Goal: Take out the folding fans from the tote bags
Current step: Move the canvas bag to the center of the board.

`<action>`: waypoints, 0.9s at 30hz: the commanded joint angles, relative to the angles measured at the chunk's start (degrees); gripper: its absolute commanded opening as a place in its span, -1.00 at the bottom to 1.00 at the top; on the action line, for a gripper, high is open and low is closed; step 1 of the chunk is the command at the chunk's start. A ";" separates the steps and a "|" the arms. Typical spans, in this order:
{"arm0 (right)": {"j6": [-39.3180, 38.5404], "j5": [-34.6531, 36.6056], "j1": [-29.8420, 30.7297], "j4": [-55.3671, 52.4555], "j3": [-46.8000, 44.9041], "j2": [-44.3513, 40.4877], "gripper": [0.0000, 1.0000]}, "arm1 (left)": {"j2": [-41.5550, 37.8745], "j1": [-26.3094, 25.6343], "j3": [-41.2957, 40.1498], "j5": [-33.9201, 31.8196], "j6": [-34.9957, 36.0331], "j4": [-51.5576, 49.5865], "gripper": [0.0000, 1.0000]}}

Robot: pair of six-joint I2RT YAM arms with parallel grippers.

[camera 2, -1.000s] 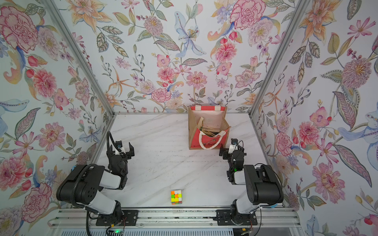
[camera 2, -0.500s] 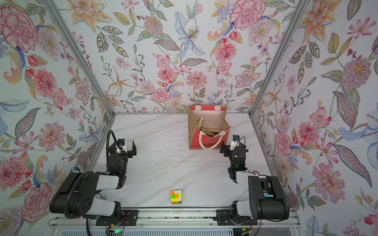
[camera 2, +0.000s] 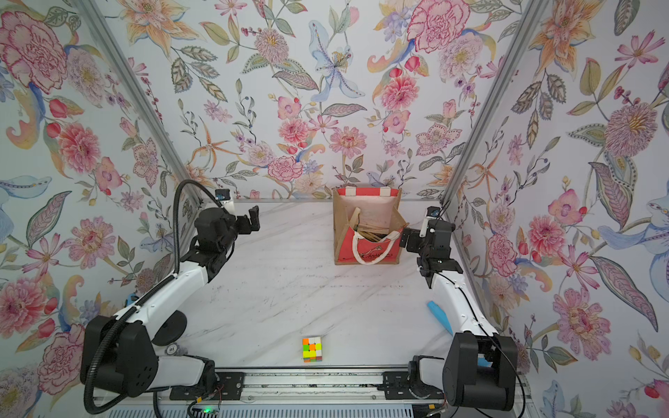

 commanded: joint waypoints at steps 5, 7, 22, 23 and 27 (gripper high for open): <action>1.70 -14.51 -1.96 -15.24 14.46 1.24 0.98 | 13.62 -9.72 20.38 6.19 -9.43 -18.24 0.99; 2.06 -17.03 -1.79 -17.29 18.74 4.51 0.98 | 18.09 -11.59 26.54 6.16 -10.03 -20.99 0.99; -3.32 -12.31 5.02 -26.18 35.13 23.71 0.89 | 28.93 -17.47 34.32 11.73 -16.18 -19.51 0.79; -3.81 -10.91 5.69 -26.60 35.49 24.19 0.89 | 28.44 -17.67 33.64 12.10 -16.68 -19.06 0.76; -5.34 -5.92 7.69 -28.37 36.47 25.91 0.88 | 26.34 -18.02 32.37 13.25 -17.72 -17.89 0.73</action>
